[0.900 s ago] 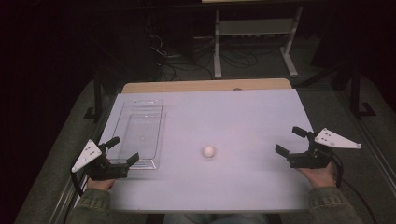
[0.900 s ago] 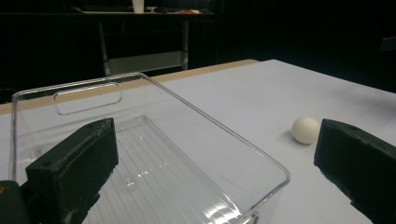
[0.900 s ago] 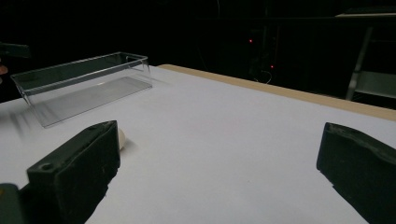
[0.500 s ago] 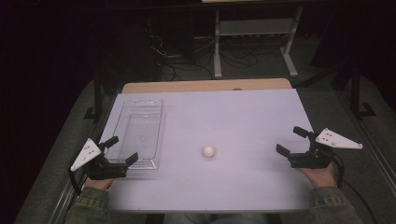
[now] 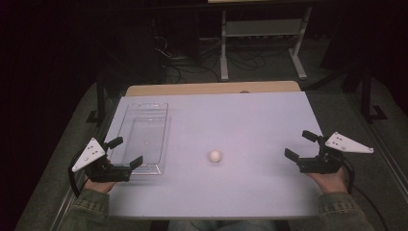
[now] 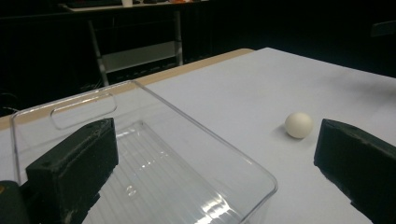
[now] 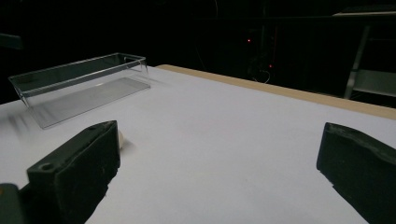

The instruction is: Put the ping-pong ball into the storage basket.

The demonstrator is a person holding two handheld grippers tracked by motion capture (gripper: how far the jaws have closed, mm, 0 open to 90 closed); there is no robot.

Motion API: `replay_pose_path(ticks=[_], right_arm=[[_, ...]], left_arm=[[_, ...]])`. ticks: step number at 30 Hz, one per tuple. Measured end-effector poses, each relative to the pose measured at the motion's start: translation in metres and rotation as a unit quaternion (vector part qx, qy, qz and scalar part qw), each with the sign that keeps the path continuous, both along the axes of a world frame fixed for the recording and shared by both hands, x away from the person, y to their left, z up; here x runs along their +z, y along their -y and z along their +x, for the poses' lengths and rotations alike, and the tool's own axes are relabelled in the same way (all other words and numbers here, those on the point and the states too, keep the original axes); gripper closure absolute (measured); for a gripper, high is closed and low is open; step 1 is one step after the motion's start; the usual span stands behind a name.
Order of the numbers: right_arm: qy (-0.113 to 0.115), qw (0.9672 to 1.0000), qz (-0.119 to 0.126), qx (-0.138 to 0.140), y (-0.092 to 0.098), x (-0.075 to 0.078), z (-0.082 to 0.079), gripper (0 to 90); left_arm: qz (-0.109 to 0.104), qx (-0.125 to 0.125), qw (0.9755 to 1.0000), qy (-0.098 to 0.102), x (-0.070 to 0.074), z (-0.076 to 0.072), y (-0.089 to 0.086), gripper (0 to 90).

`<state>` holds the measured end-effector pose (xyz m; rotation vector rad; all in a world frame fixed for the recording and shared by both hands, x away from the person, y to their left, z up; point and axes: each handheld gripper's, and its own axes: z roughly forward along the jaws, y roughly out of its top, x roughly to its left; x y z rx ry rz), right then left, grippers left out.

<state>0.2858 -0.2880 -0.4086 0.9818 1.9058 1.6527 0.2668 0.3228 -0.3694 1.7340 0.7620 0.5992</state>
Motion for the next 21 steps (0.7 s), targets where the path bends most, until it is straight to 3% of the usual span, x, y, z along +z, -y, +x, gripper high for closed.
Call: replay_pose_path(ticks=[9, 15, 21], right_arm=[[0.001, 1.0, 0.001, 0.005, 0.0, 0.0, 0.0, 0.0], [0.001, 1.0, 0.001, 0.004, 0.0, 0.0, 0.0, 0.0], [0.0, 1.0, 0.0, 0.005, 0.0, 0.0, 0.0, 0.0]], left_arm=[[0.031, -0.033, 0.999, 0.002, 0.02, 0.011, 0.016, 0.0], [0.057, -0.048, 0.9971, -0.017, 0.031, 0.02, 0.023, 0.0], [0.067, -0.058, 0.9957, -0.024, 0.041, 0.028, 0.029, 0.0]])
